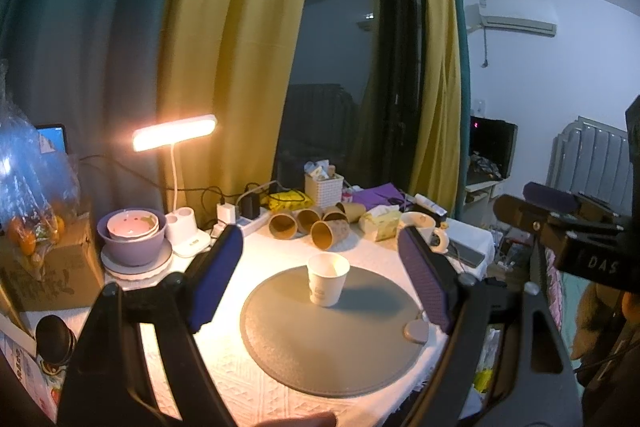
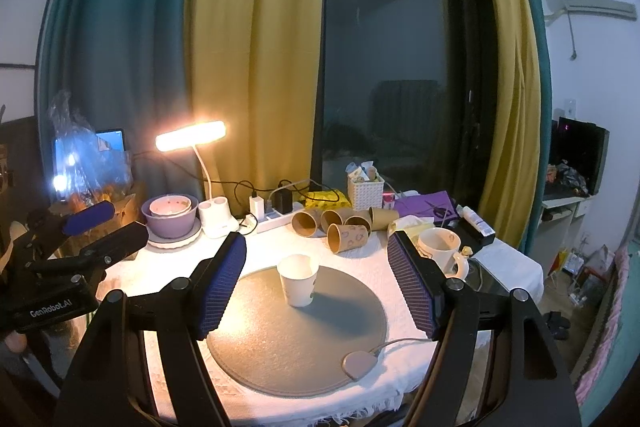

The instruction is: Flip cup upright

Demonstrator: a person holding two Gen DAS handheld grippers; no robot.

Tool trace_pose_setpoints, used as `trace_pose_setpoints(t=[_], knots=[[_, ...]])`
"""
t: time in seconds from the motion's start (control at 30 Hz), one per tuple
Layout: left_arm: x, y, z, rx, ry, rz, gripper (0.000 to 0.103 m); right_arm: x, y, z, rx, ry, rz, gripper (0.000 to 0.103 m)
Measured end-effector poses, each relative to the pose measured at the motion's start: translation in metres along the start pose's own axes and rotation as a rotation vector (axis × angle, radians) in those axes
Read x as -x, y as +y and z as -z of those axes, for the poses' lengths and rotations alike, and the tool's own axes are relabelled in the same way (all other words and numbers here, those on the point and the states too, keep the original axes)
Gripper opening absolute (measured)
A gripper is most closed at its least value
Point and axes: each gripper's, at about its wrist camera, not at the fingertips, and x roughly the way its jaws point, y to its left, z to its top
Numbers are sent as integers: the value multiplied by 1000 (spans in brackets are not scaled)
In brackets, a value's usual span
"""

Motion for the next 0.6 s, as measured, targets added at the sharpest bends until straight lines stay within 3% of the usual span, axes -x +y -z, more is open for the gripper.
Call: trace_pose_setpoints(t=[0.6], knots=[[3,-2,3,6,1,12,81,-3,4,3,4,7,-3,76]])
